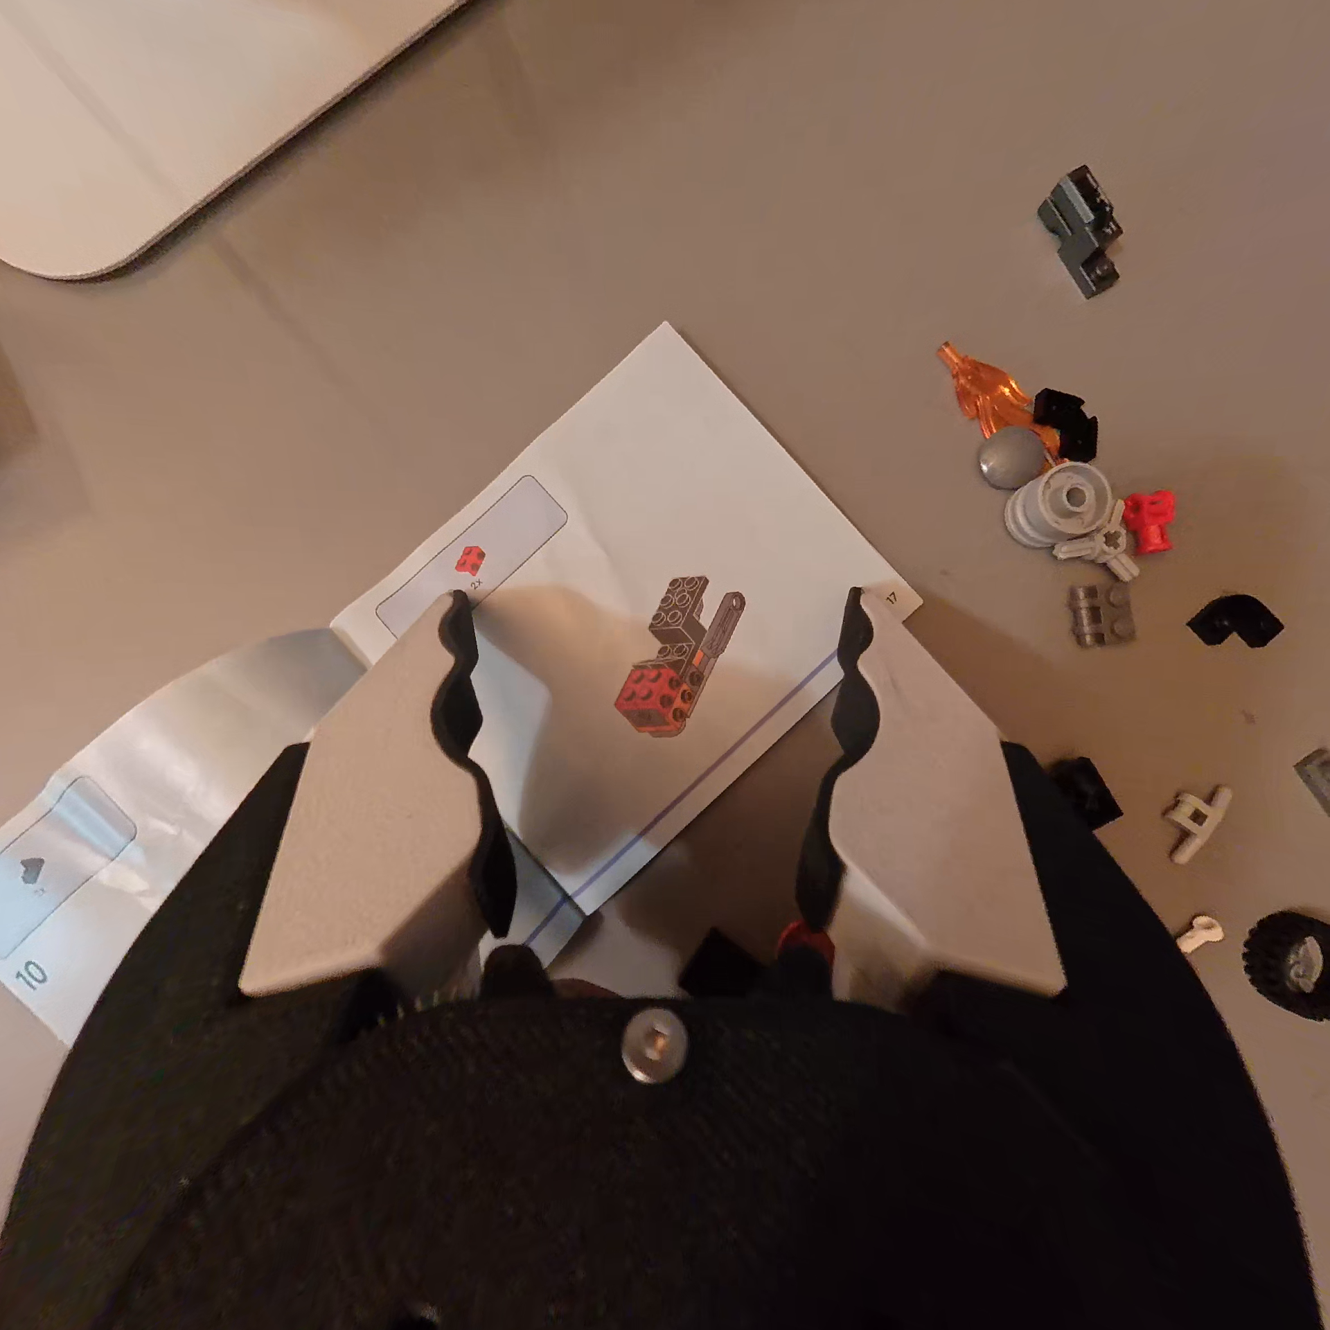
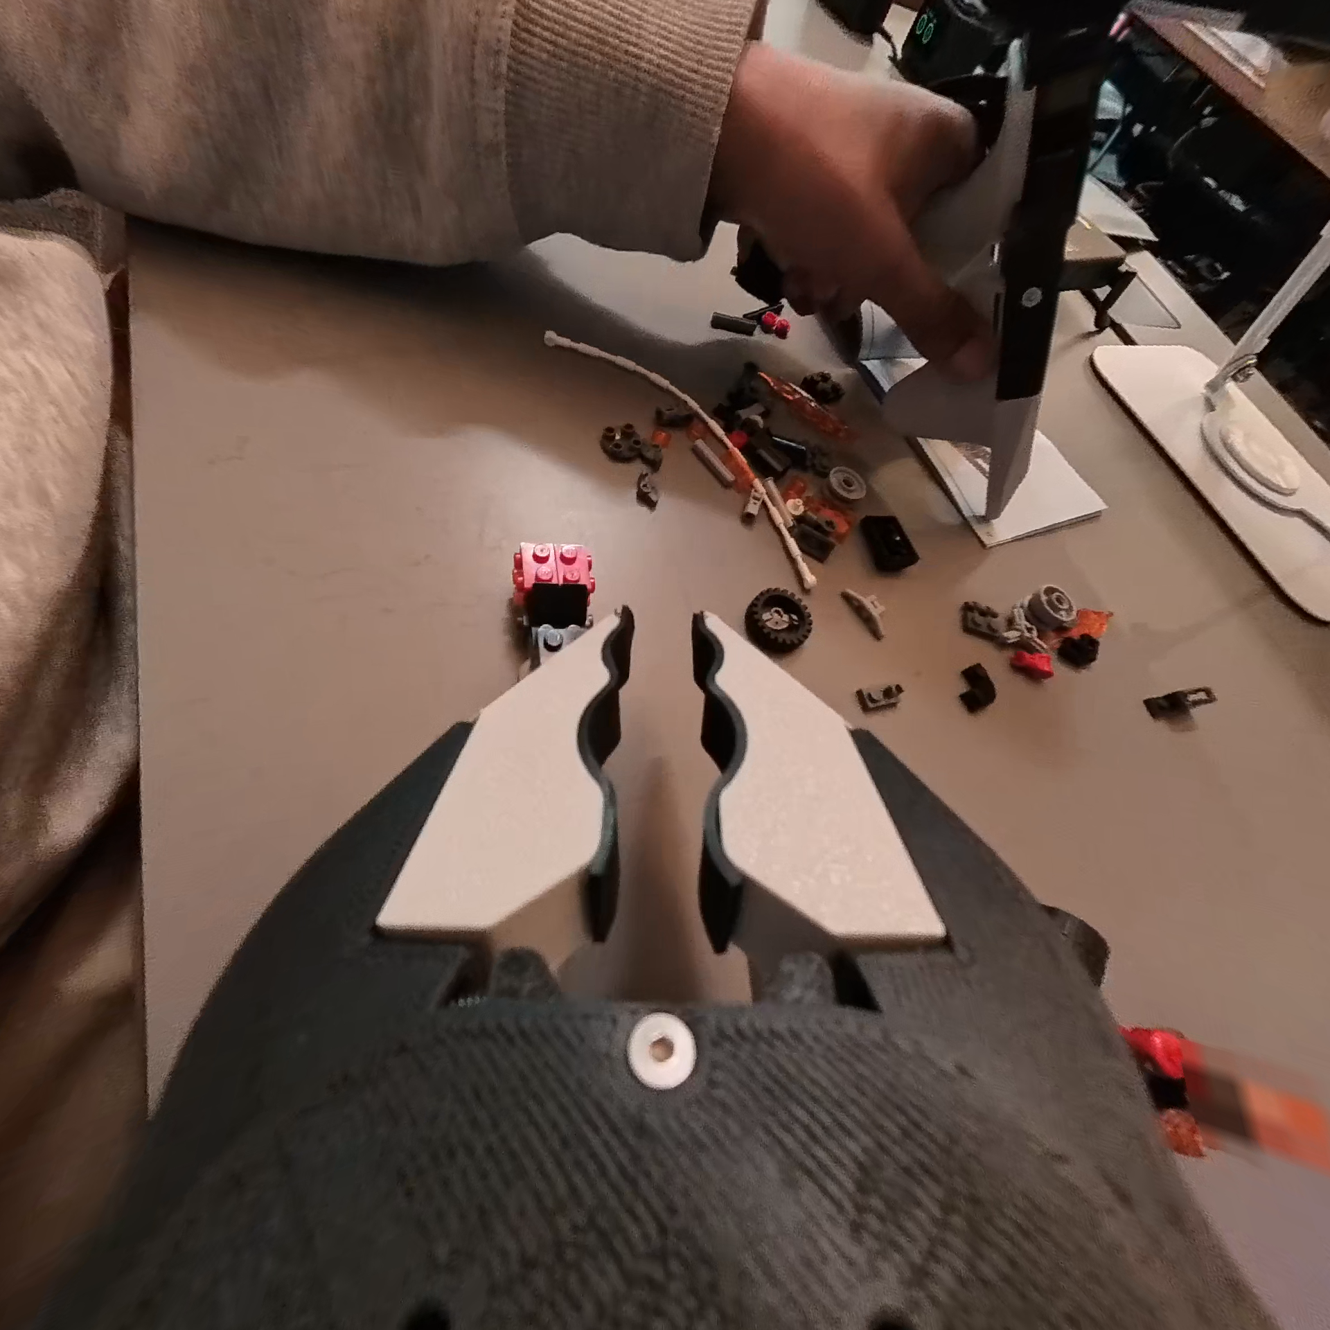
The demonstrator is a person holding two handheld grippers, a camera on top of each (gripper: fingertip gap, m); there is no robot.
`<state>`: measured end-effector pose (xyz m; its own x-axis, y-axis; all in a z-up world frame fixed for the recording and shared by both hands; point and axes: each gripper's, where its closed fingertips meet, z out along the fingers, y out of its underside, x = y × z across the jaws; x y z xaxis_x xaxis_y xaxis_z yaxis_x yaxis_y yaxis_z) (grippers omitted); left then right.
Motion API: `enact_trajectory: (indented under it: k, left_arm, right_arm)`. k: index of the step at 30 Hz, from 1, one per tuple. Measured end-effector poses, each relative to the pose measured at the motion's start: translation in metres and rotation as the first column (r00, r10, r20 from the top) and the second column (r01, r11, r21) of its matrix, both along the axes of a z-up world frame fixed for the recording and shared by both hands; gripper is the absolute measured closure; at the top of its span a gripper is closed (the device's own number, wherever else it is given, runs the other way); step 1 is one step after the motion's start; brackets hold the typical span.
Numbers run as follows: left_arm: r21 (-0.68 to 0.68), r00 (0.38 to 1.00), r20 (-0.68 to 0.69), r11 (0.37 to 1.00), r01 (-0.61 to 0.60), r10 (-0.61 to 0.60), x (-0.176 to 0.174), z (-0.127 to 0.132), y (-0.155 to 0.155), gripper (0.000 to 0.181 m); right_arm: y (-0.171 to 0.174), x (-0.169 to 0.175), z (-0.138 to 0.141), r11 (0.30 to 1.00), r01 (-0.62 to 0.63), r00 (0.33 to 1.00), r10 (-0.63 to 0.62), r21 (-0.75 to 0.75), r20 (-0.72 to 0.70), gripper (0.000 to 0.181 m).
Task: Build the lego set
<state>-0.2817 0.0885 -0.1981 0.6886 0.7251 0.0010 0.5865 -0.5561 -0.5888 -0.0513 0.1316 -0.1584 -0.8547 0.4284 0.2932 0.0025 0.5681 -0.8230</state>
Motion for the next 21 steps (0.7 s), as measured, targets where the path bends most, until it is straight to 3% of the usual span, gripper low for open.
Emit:
enact_trajectory:
  k: [5, 10, 14, 18, 21]
  left_arm:
    - [-0.002, 1.0, 0.004, 1.0, -0.011, 0.011, -0.003, 0.001, -0.003, 0.086]
    - [0.015, 1.0, -0.018, 1.0, -0.023, 0.024, -0.009, 0.004, -0.012, 0.113]
    - [0.04, 0.999, -0.043, 0.999, -0.006, 0.007, -0.011, 0.005, -0.015, 0.159]
    - [0.074, 1.0, -0.026, 0.997, 0.009, -0.007, -0.011, 0.006, -0.011, 0.179]
    - [0.089, 1.0, -0.027, 0.996, 0.014, -0.012, -0.012, 0.006, -0.011, 0.181]
  right_arm:
    - [0.001, 0.0, 0.003, 1.0, -0.001, 1.0, 0.001, -0.017, -0.011, 0.167]
    - [0.001, -0.001, 0.004, 1.0, 0.0, 1.0, 0.0, -0.027, -0.01, 0.167]
    - [0.001, -0.001, 0.0, 1.0, 0.003, 1.0, -0.003, -0.003, -0.008, 0.167]
    - [0.001, -0.002, -0.002, 1.0, 0.004, 1.0, -0.004, 0.004, -0.005, 0.167]
    - [0.001, -0.002, -0.002, 1.0, 0.003, 1.0, -0.003, 0.0, -0.004, 0.168]
